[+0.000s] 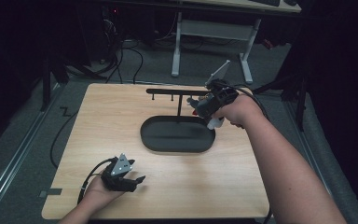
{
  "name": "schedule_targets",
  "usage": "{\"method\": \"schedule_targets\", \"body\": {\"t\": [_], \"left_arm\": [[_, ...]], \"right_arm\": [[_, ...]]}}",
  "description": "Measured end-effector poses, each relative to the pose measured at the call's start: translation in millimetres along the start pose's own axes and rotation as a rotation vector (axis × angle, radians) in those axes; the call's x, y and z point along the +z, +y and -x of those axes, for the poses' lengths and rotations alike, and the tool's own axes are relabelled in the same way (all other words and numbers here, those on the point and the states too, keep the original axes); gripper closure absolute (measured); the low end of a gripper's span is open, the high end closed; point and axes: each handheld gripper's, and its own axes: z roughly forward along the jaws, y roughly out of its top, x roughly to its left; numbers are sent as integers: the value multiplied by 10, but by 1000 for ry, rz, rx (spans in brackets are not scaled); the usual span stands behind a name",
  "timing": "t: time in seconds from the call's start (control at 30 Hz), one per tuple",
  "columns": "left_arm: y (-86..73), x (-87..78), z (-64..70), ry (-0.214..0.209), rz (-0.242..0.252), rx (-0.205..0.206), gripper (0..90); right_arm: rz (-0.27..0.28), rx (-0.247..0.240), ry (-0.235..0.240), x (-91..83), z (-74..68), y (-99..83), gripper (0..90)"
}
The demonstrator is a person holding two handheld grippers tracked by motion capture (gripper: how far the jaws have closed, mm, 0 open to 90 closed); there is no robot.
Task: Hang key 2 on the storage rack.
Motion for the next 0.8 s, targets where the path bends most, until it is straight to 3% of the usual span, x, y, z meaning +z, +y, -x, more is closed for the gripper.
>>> {"method": "schedule_targets", "body": {"t": [0.4, 0.6, 0.8], "left_arm": [[0, 2, 3, -3, -3, 2, 271], [-1, 1, 3, -4, -3, 1, 271], [0, 5, 4, -6, -5, 3, 271]], "right_arm": [[8, 30, -16, 1, 19, 102, 468], [5, 51, -35, 109, 7, 151, 468], [-6, 27, -52, 219, -17, 145, 467]]}}
